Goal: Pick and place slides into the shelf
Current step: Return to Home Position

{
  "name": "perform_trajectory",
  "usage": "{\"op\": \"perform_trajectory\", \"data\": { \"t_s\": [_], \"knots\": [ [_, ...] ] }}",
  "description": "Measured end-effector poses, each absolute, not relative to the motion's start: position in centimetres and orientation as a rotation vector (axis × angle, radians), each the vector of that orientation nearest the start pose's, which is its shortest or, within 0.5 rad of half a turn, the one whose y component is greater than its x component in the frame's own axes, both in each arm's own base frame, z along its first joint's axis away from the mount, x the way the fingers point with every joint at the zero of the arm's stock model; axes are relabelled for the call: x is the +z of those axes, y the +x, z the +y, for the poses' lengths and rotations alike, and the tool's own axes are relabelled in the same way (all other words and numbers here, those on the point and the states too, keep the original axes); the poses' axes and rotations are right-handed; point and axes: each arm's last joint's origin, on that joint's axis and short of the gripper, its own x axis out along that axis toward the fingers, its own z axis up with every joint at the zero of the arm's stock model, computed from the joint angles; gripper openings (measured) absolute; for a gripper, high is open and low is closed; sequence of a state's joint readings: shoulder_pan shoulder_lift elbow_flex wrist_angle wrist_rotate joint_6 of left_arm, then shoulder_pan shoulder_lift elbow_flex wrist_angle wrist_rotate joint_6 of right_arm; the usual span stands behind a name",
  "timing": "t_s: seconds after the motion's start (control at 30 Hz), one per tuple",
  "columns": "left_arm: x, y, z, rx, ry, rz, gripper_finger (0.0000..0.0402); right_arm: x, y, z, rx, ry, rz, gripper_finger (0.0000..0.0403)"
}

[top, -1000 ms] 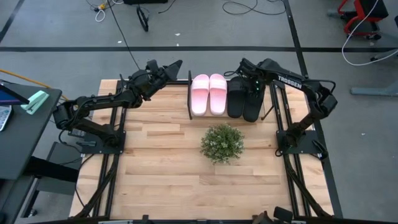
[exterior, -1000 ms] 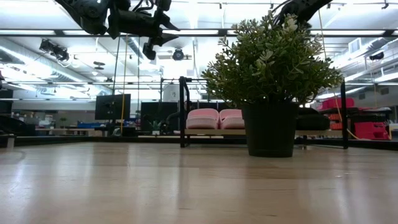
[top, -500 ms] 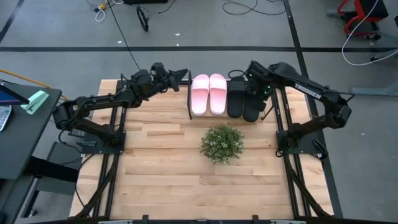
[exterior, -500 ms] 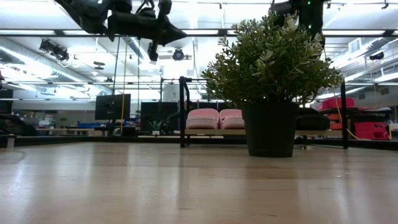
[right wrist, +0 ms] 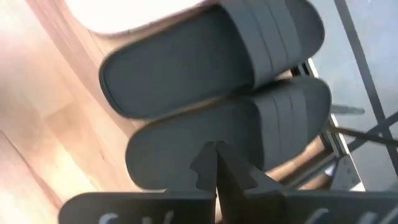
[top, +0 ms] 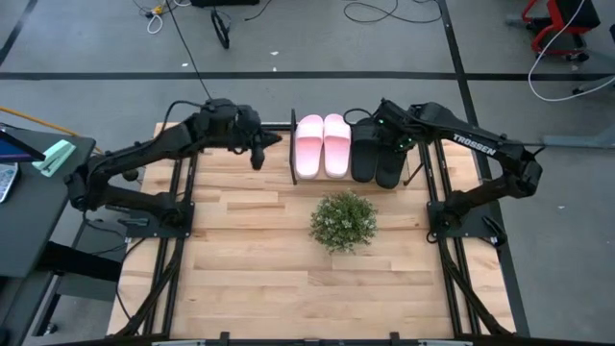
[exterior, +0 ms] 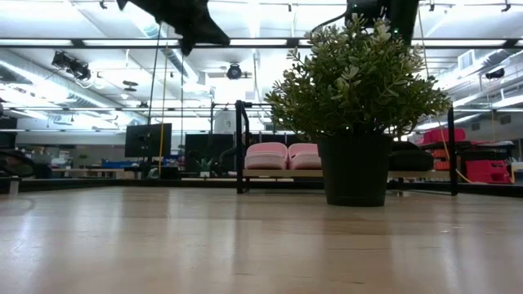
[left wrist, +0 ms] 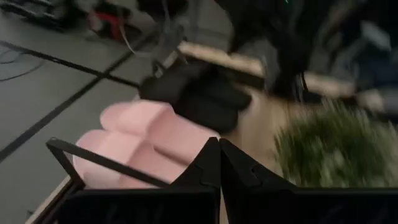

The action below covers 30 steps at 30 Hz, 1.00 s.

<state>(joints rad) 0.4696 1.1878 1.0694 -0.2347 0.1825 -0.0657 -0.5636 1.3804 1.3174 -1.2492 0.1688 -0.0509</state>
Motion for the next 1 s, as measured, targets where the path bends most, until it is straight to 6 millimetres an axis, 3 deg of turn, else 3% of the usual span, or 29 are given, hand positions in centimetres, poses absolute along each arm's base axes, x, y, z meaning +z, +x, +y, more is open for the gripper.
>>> {"op": "perform_trajectory", "data": {
  "t_s": [0.1,0.4,0.6,0.8,1.0],
  "knots": [
    [35.0,23.2,10.7,0.249,-0.106,0.454,0.0002,31.2,20.8,-13.5,-0.576,0.229,1.302,0.0002],
    [31.1,22.8,10.2,0.217,-0.111,0.629,0.0001,31.2,20.9,-13.5,-0.589,0.250,1.291,0.0001],
    [29.8,22.1,9.2,0.226,-0.169,0.467,0.0001,31.4,21.7,-11.7,-0.492,0.223,1.281,0.0000],
    [28.9,19.0,8.0,0.299,-0.202,0.363,0.0001,31.5,23.0,-8.6,-0.365,0.150,1.278,0.0000],
    [29.4,15.8,6.6,0.333,-0.167,0.243,0.0000,32.0,23.0,-7.1,-0.422,0.155,1.252,0.0000]
  ]
}}
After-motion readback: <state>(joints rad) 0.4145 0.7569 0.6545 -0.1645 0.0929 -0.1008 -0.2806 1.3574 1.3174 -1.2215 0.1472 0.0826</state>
